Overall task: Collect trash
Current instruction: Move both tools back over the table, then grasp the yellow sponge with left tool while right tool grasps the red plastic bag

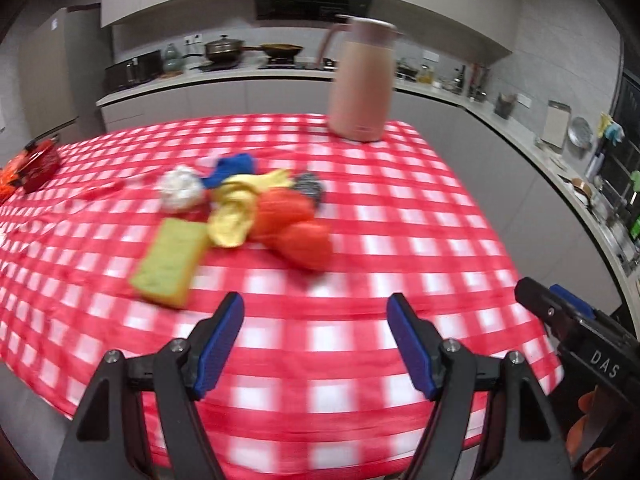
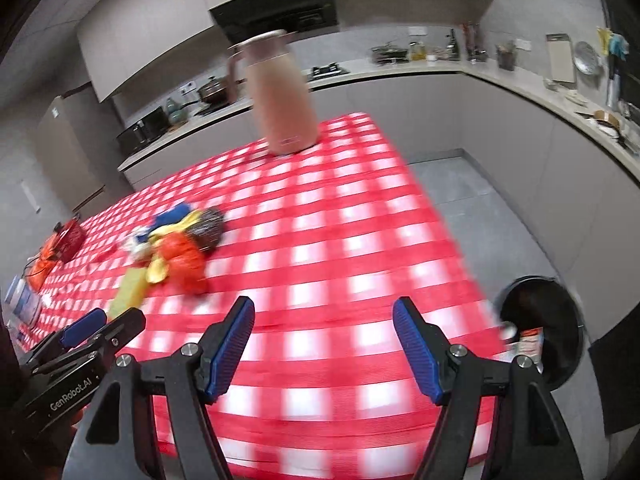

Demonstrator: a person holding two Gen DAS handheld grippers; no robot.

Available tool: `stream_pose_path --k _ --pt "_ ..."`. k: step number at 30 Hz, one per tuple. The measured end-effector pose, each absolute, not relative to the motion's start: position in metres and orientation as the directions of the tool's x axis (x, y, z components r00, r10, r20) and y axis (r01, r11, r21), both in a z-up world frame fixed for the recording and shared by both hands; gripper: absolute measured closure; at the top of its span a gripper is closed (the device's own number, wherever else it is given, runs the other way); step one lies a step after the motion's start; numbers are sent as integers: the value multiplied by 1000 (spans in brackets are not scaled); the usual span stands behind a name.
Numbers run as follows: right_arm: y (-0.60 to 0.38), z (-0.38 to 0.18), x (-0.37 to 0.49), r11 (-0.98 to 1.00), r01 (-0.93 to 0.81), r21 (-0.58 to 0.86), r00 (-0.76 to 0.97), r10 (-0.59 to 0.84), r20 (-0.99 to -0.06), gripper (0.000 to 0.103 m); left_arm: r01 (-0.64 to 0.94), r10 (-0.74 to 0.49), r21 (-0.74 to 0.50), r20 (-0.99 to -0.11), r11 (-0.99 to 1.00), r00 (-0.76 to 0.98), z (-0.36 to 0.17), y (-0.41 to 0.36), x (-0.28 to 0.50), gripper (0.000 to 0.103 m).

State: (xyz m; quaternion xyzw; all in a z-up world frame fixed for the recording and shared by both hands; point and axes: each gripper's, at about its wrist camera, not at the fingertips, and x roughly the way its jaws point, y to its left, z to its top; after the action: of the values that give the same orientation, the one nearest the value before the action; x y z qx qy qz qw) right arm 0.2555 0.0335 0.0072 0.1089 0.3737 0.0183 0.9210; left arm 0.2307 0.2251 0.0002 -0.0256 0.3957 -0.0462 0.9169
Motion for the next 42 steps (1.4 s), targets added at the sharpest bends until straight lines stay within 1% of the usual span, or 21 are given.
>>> stream_pose_path --k 3,8,14,16,18,23,27,34,42 --pt "67 6 259 978 13 209 716 137 -685 30 36 -84 -80 -726 996 682 -1 258 234 28" --pt "107 6 271 981 -56 185 697 171 -696 29 -15 -64 -102 -731 995 680 -5 291 242 28" --pt "131 5 294 972 -150 178 691 232 -685 29 -69 -39 -115 -736 991 675 -10 311 250 28" --pt "138 1 306 964 -177 201 684 267 -679 29 -77 -17 -94 -734 993 679 -12 314 254 25" --pt "142 -3 314 957 -198 214 672 292 -681 29 -90 -9 -94 -737 991 676 -15 318 257 24" --pt "152 -10 328 950 -233 207 649 311 -694 29 -132 8 -104 -753 986 658 -23 333 263 24" --pt "166 -17 340 950 -239 202 635 310 -707 29 -121 14 -85 -760 989 650 -30 342 274 24" --pt "182 -35 360 965 -193 180 633 263 -729 25 -60 -20 -74 -783 995 622 -50 354 302 24" --pt "196 -52 391 976 -150 156 626 216 -749 24 -1 -65 -82 -803 997 593 -69 363 328 24"
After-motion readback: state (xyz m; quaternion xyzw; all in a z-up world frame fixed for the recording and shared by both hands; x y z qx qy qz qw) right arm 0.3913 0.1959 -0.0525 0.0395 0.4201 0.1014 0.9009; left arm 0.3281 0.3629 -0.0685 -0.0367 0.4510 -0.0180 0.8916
